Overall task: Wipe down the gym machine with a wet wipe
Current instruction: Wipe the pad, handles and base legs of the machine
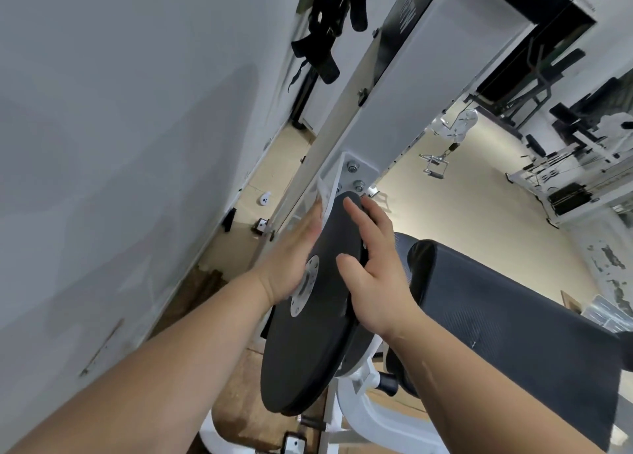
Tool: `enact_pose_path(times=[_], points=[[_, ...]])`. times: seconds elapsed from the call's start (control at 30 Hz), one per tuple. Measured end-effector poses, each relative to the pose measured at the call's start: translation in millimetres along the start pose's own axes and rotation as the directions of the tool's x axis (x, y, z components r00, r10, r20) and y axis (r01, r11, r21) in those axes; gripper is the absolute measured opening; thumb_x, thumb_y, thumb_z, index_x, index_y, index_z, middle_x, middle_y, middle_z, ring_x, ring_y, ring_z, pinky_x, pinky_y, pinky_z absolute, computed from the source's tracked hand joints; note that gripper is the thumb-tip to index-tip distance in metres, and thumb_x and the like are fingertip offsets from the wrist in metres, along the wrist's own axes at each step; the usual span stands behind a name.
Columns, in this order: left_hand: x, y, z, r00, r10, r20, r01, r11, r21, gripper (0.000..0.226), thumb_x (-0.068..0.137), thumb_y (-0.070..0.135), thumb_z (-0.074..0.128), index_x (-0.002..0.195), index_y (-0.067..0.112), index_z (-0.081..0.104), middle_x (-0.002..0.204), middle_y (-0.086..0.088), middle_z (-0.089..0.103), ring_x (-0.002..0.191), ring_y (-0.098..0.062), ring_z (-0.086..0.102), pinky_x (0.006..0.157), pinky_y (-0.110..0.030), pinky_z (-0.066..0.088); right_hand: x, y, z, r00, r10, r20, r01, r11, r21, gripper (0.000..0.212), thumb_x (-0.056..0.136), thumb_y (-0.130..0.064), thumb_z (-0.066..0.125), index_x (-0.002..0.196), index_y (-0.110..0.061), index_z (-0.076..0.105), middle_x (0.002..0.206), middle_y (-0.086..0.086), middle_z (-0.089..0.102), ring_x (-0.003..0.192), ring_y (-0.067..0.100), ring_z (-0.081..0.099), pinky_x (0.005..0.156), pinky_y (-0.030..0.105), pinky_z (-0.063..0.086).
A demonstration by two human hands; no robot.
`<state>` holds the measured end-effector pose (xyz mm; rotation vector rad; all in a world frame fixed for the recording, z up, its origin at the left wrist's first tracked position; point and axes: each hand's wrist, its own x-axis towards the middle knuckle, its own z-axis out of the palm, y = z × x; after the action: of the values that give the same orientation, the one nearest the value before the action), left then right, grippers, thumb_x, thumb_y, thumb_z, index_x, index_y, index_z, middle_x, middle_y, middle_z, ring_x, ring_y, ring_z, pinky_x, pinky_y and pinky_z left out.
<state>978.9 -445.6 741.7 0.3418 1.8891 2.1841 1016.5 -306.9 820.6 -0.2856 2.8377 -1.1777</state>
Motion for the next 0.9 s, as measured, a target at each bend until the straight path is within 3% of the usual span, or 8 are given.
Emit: enact_pose_path(times=[0.07, 0.17, 0.3, 0.4, 0.47, 0.53, 0.7, 0.9], points=[[-14.1, -14.5, 0.4, 0.999, 0.019, 0.026, -0.02, 1.0, 0.022, 0.073, 0.093, 0.085, 0.021, 0.158, 0.054, 0.014, 0.165, 0.026, 0.023, 0.154, 0.002, 0.014, 0.128, -0.047, 0.013, 0.0, 0.9, 0.0, 1.0, -0.01, -0.011, 0.01, 1.0, -0.001, 0.071, 0.092, -0.016, 0.049, 0.16, -0.03, 0.033, 0.166, -0.02, 0.01, 0.142, -0.023, 0.006, 0.099, -0.01, 0.011], [-36.1, -21.7, 2.8, 1.0, 0.026, -0.007, -0.026, 0.998, 0.053, 0.076, 0.091, 0.086, 0.024, 0.158, 0.051, 0.017, 0.164, 0.03, 0.021, 0.153, 0.006, 0.012, 0.129, -0.039, 0.009, -0.6, 3.2, 0.1, 1.0, -0.018, -0.019, 0.018, 1.0, 0.002, 0.07, 0.098, -0.007, 0.052, 0.161, -0.03, 0.031, 0.167, -0.017, 0.011, 0.15, -0.008, 0.008, 0.098, -0.011, 0.01], [-62.2, -24.6, 8.4, 0.997, 0.019, -0.071, -0.01, 0.993, 0.117, 0.069, 0.099, 0.077, 0.02, 0.16, 0.044, 0.023, 0.163, 0.025, 0.028, 0.152, 0.003, 0.02, 0.128, -0.042, 0.014, -4.4, 4.7, -0.2, 0.999, -0.043, -0.023, 0.044, 0.999, 0.024, 0.071, 0.103, -0.025, 0.057, 0.164, -0.029, 0.019, 0.169, -0.018, 0.005, 0.149, -0.011, 0.003, 0.103, -0.006, 0.004], [-85.7, -9.0, 22.6, 0.979, 0.149, -0.14, -0.101, 0.948, 0.3, 0.076, 0.099, 0.073, 0.02, 0.161, 0.029, 0.024, 0.161, 0.03, 0.024, 0.148, 0.013, 0.018, 0.122, -0.013, 0.013, -20.0, 10.4, -1.3, 0.998, -0.062, -0.018, 0.063, 0.995, 0.081, 0.075, 0.104, -0.043, 0.054, 0.165, -0.027, 0.013, 0.171, -0.018, -0.003, 0.15, -0.015, -0.006, 0.107, -0.004, 0.002], [-98.8, 4.3, 34.4, 0.938, 0.307, -0.162, -0.21, 0.873, 0.44, 0.063, 0.104, 0.054, 0.028, 0.158, 0.022, 0.028, 0.159, 0.026, 0.024, 0.15, 0.008, 0.022, 0.12, -0.012, 0.018, -37.8, 21.4, -1.8, 0.996, -0.09, -0.028, 0.093, 0.985, 0.145, 0.078, 0.099, -0.055, 0.05, 0.165, -0.03, 0.016, 0.171, -0.018, -0.001, 0.151, -0.012, -0.004, 0.117, 0.004, 0.007], [-108.2, 13.8, 48.6, 0.879, 0.434, -0.197, -0.228, 0.746, 0.625, 0.059, 0.104, 0.045, 0.034, 0.156, 0.016, 0.035, 0.16, 0.015, 0.029, 0.151, -0.002, 0.028, 0.124, -0.027, 0.026, -57.3, 33.4, -6.4, 0.996, -0.08, -0.027, 0.084, 0.968, 0.238, 0.072, 0.096, -0.058, 0.047, 0.161, -0.037, 0.023, 0.17, -0.018, 0.006, 0.156, 0.0, 0.008, 0.12, 0.014, 0.023], [-130.0, 38.6, 105.2, 0.76, 0.618, -0.199, -0.144, 0.459, 0.877, 0.061, 0.102, 0.042, 0.043, 0.15, 0.006, 0.049, 0.155, -0.009, 0.048, 0.146, -0.02, 0.042, 0.116, -0.047, 0.04, -107.5, 64.7, -37.2, 0.999, -0.036, -0.036, 0.046, 0.94, 0.338, 0.047, 0.104, -0.045, 0.052, 0.148, -0.042, 0.038, 0.161, -0.01, 0.031, 0.144, 0.007, 0.039, 0.095, 0.0, 0.037], [-147.2, 23.8, 225.4, 0.827, 0.554, -0.092, -0.119, 0.333, 0.935, 0.065, 0.1, 0.049, 0.047, 0.151, 0.009, 0.049, 0.156, -0.005, 0.046, 0.147, -0.02, 0.04, 0.119, -0.046, 0.037, -188.0, 155.7, -93.2, 0.998, -0.032, 0.049, 0.017, 0.961, 0.275, 0.042, 0.107, -0.037, 0.051, 0.148, -0.026, 0.053, 0.157, -0.013, 0.036, 0.143, -0.002, 0.035, 0.099, 0.004, 0.036]])
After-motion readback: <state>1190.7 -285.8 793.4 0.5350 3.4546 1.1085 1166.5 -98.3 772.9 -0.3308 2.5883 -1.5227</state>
